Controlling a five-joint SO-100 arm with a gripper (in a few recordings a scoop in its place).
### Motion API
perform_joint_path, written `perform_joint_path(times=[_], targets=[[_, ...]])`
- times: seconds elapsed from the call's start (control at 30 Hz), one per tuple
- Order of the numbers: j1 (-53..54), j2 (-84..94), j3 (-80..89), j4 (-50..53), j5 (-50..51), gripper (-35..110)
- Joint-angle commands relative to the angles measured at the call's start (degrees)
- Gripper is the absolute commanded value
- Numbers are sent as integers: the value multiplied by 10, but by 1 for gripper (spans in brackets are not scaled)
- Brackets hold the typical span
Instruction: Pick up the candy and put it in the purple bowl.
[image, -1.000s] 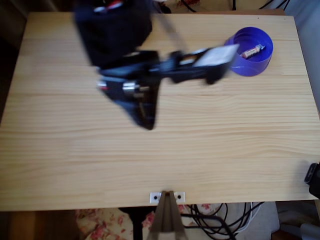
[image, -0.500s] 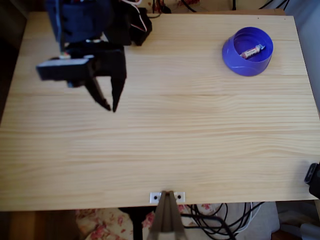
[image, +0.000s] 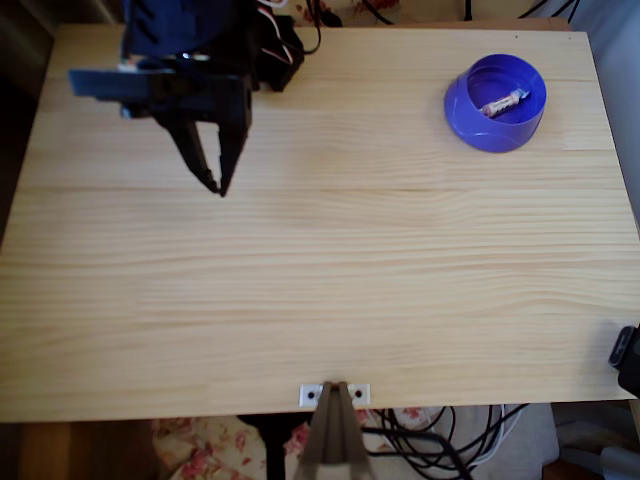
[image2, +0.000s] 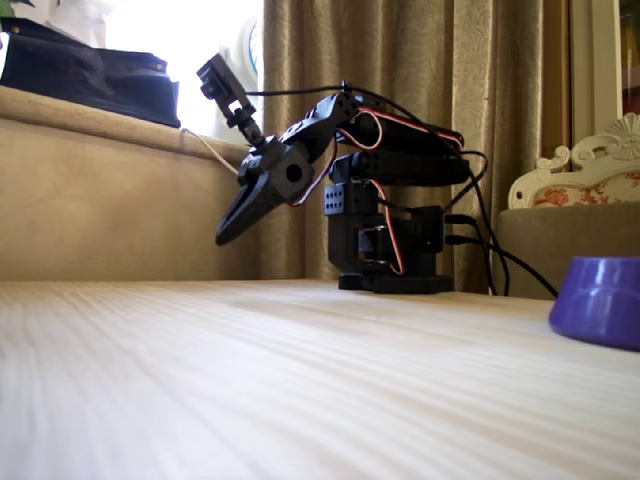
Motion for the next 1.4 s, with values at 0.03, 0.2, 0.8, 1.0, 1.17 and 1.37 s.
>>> perform_joint_path(times=[0.03, 0.2, 0.8, 1.0, 1.17, 1.37], targets=[[5, 8, 4, -4, 3, -1], [-1, 76, 38, 15, -10, -1], [8, 80, 39, 19, -3, 0], [8, 80, 39, 19, -3, 0], [8, 80, 39, 19, -3, 0], [8, 80, 39, 19, -3, 0]])
